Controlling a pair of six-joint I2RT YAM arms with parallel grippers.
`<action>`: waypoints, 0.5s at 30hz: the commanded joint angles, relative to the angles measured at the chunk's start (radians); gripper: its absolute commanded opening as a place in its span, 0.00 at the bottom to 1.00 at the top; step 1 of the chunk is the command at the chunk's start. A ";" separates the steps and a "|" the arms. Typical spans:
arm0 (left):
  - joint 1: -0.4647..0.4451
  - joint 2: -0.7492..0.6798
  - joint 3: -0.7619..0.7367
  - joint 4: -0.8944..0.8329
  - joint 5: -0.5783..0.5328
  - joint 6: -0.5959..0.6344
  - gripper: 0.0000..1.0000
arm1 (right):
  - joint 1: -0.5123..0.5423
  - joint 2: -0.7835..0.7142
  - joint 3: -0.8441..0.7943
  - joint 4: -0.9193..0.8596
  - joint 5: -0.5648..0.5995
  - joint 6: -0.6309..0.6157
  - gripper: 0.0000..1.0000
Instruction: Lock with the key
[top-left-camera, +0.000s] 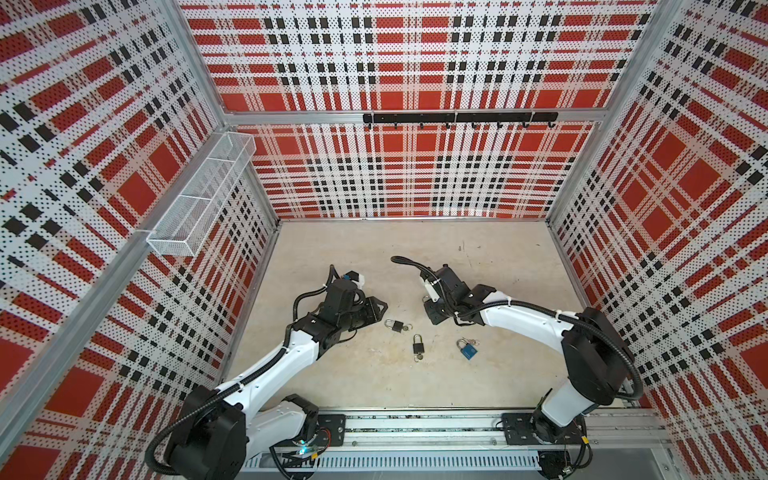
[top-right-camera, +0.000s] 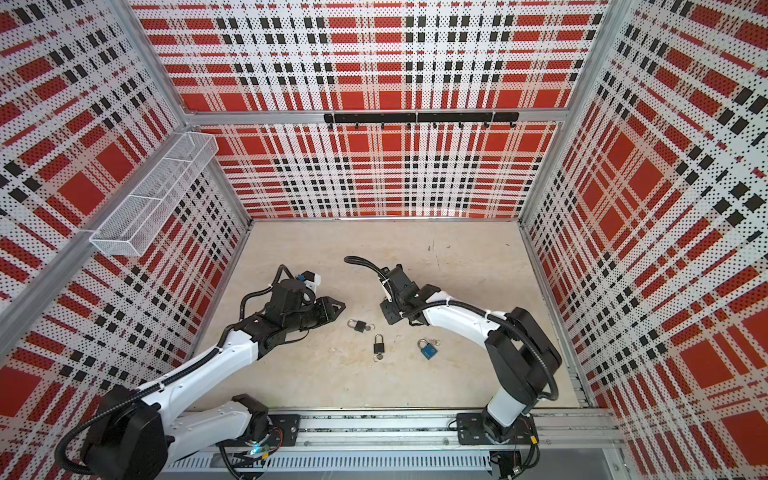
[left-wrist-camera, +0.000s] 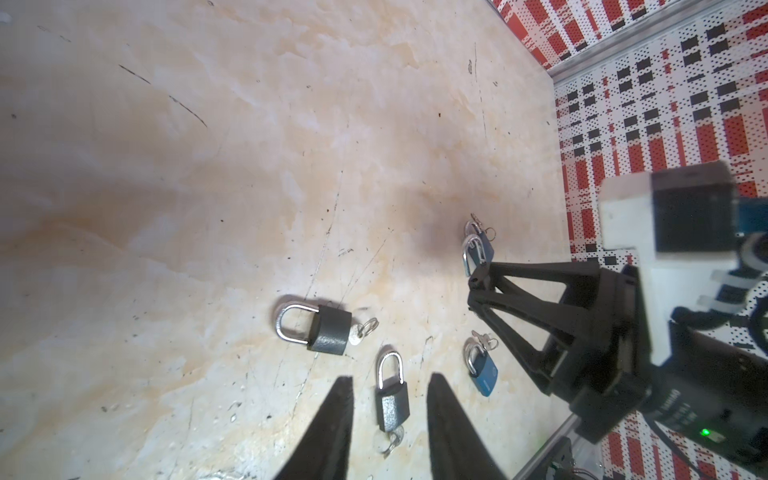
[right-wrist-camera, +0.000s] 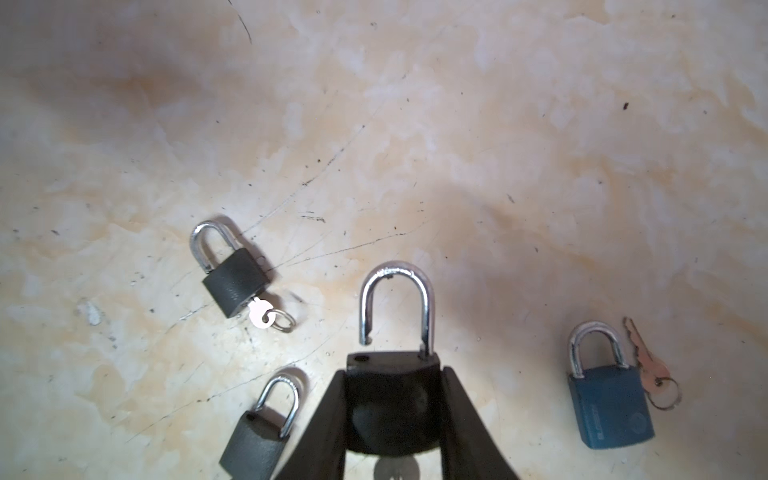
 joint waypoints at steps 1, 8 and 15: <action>-0.023 0.030 0.039 0.067 0.041 0.000 0.35 | 0.007 -0.058 -0.021 0.014 -0.048 0.019 0.21; -0.082 0.139 0.084 0.173 0.095 -0.020 0.35 | 0.029 -0.121 -0.025 0.009 -0.058 0.041 0.21; -0.105 0.227 0.128 0.254 0.136 -0.043 0.35 | 0.050 -0.137 -0.015 0.000 -0.046 0.048 0.21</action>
